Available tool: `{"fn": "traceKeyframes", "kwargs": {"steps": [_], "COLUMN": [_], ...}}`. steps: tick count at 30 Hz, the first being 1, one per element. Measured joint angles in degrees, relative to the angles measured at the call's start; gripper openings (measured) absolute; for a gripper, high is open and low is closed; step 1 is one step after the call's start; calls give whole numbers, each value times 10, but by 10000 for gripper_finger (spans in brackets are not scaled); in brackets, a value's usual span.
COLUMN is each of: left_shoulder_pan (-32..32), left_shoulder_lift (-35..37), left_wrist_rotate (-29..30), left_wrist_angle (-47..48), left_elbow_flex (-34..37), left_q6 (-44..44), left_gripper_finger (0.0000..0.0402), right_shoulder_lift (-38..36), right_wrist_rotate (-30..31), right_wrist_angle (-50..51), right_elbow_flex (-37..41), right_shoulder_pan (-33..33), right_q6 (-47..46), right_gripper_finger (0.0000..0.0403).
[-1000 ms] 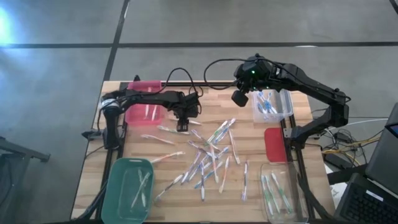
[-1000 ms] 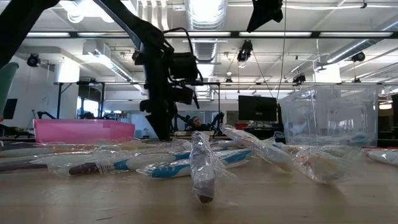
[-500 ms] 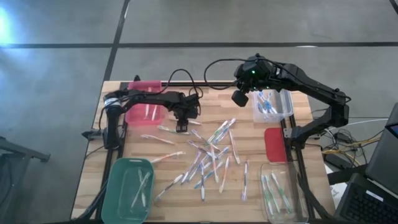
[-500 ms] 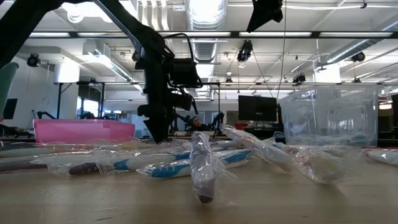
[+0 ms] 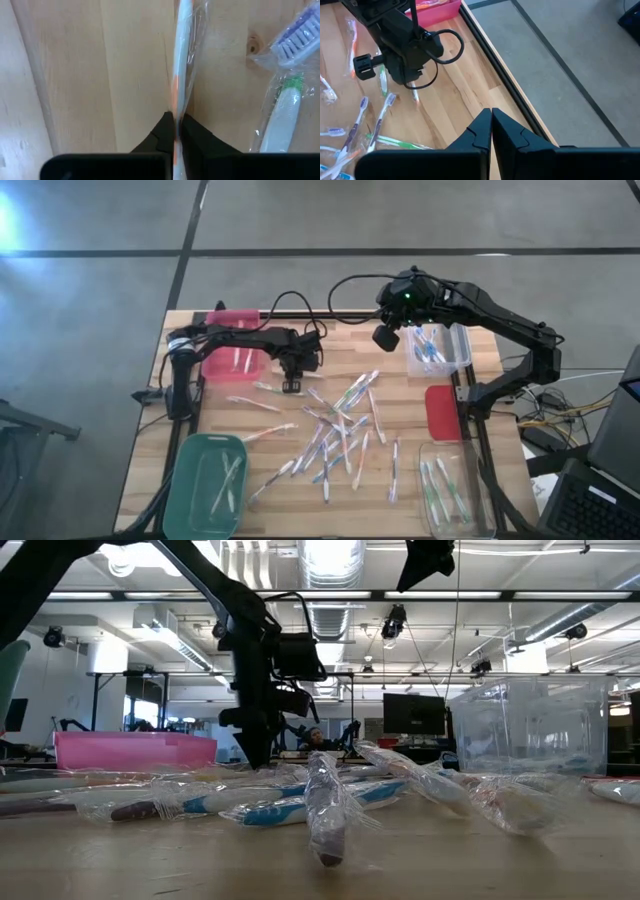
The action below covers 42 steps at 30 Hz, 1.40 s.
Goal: Pick & Place Toothbrushes
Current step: Put the orange toothbrush into the pink bin
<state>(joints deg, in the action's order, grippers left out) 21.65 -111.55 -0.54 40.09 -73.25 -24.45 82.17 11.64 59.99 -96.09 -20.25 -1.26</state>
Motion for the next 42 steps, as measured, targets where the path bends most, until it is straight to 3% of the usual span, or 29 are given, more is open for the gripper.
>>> {"fn": "traceKeyframes", "kwargs": {"steps": [12, 27, 38, 42], "left_shoulder_pan": [-17, -179, -300, -327], "left_shoulder_lift": [82, 178, 179, 179], "left_wrist_rotate": [48, 269, 400, 419], "left_wrist_angle": [0, -35, -185, -253], "left_elbow_flex": [1, 5, 5, 5], "left_q6": [-16, -142, -351, -420], "left_gripper_finger": [13, 12, 12, 12], "right_shoulder_lift": [0, -45, -148, -196], "right_wrist_rotate": [11, 50, 47, 46], "right_wrist_angle": [18, 114, 50, 11], "right_elbow_flex": [0, 12, 161, 236], "right_shoulder_pan": [-1, 16, 84, 121], "right_q6": [2, -77, -143, -178], "right_gripper_finger": [8, 8, 8, 8]}}
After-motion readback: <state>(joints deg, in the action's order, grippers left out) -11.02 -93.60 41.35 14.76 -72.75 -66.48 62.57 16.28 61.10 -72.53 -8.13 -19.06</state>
